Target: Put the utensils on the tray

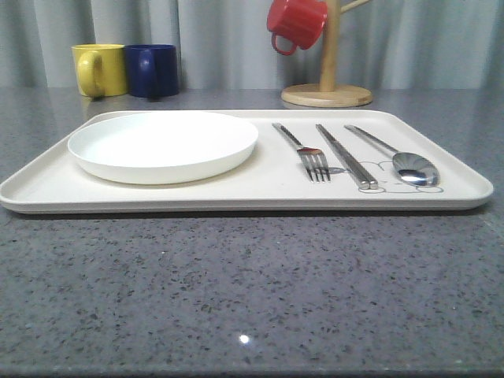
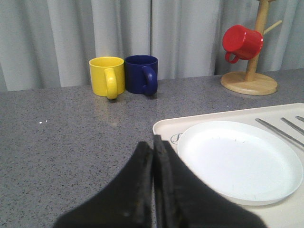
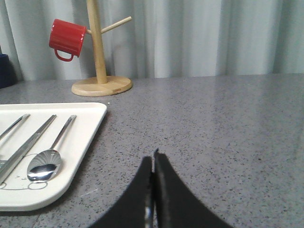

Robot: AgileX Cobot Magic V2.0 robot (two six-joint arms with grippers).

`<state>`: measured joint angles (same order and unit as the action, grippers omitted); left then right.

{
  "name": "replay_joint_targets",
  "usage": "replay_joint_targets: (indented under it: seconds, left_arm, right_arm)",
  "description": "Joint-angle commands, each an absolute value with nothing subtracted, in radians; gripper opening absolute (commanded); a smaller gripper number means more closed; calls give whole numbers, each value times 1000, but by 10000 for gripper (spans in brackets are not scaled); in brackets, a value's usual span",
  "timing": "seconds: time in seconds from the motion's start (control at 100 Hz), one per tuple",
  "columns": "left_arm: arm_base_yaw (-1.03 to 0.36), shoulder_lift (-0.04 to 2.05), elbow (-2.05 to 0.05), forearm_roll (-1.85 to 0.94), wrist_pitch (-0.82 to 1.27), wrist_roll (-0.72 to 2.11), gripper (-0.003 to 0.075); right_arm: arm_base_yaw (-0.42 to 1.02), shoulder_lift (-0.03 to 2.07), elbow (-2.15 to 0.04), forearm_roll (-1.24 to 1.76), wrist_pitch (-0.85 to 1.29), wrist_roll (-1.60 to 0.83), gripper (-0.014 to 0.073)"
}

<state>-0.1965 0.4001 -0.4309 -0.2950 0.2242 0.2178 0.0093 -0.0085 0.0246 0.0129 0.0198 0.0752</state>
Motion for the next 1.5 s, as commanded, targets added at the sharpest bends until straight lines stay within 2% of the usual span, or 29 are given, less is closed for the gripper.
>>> replay_joint_targets:
  seconds: [0.0,0.83,0.96,1.3,1.49]
  left_arm:
    - [-198,406,-456,-299,146,219,-19]
    - [-198,406,-449,-287,125,219,-19]
    - [-198,399,-444,-133,123,59,-19]
    - [-192,247,-299,-43,0,0,-19]
    - [-107,128,-183,-51,-10,0,-19]
  right_arm:
    - [5,-28,28,19,-66,65,-69]
    - [5,-28,28,19,-66,65,-69]
    - [5,-28,28,19,-66,65,-69]
    - [5,-28,28,19,-66,65,-69]
    - [5,-28,28,19,-66,65,-69]
